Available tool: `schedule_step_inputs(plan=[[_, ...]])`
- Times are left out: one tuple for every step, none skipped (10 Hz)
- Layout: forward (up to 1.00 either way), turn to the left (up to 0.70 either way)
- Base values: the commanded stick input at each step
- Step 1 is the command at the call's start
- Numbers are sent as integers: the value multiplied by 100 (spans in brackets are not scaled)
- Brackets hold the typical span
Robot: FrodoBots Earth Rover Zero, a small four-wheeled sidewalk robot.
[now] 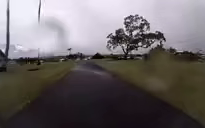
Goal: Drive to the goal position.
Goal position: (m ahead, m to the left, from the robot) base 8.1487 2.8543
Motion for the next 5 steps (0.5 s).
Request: schedule_step_inputs(plan=[[85, 0], [85, 0], [85, 0], [85, 0], [85, 0]])
